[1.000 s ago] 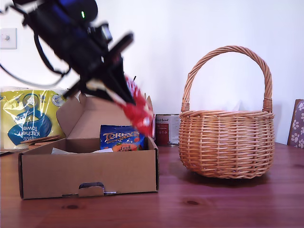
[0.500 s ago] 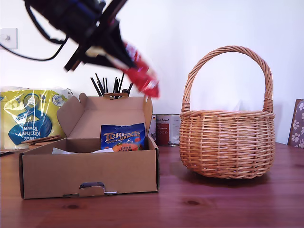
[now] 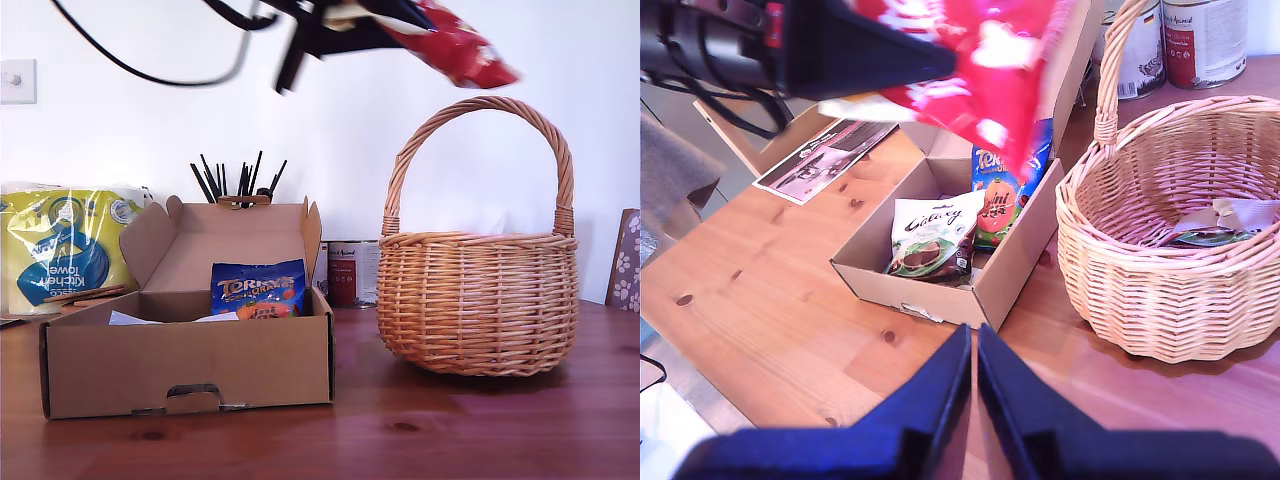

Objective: Move the bags of Easter eggs from the cardboard box on the left into the woven basket on the right side.

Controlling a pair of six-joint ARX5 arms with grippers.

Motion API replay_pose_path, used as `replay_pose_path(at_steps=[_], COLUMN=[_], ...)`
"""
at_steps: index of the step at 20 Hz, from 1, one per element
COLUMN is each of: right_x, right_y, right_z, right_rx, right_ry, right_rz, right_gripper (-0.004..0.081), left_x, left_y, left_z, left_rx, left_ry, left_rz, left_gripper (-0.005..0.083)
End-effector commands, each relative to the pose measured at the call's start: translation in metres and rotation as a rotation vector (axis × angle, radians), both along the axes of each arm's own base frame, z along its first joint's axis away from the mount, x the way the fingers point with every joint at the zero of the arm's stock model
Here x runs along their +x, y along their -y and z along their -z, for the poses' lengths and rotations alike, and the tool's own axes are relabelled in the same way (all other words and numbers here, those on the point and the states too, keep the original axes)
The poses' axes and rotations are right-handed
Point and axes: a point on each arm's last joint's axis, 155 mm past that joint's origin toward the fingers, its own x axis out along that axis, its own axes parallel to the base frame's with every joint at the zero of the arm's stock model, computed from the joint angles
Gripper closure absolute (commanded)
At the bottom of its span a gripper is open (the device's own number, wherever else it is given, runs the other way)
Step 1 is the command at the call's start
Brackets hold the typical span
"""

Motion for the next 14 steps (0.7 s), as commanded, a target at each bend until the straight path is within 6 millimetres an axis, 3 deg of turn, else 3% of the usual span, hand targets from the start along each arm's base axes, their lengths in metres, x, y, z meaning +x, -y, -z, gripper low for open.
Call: replay_pose_path(at_steps=[1, 4, 9, 14], right_x=[0.000, 0.000, 0.000, 0.000], right_y=[-0.002, -0.002, -0.002, -0.002], right_z=[-0.002, -0.002, -0.004, -0.005], right_rx=[0.000, 0.001, -0.010, -0.009], right_ry=[0.013, 0.015, 0.033, 0.039], right_rz=[-0.010, -0.010, -0.017, -0.017], right_gripper=[0.0782, 0.0782, 0.0782, 0.0782], left_x=[0.012, 0.024, 0.063, 0.087], left_y=[0.011, 0.032, 0.058, 0.068], left_z=[0.016, 0.032, 0.065, 0.097], left_rx=[0.006, 0.024, 0.064, 0.116], left_ry=[-0.027, -0.042, -0.075, -0.095], left_rz=[-0.011, -0.009, -0.069, -0.125], left_gripper=[0.0789, 0.0790, 0.0790, 0.0779])
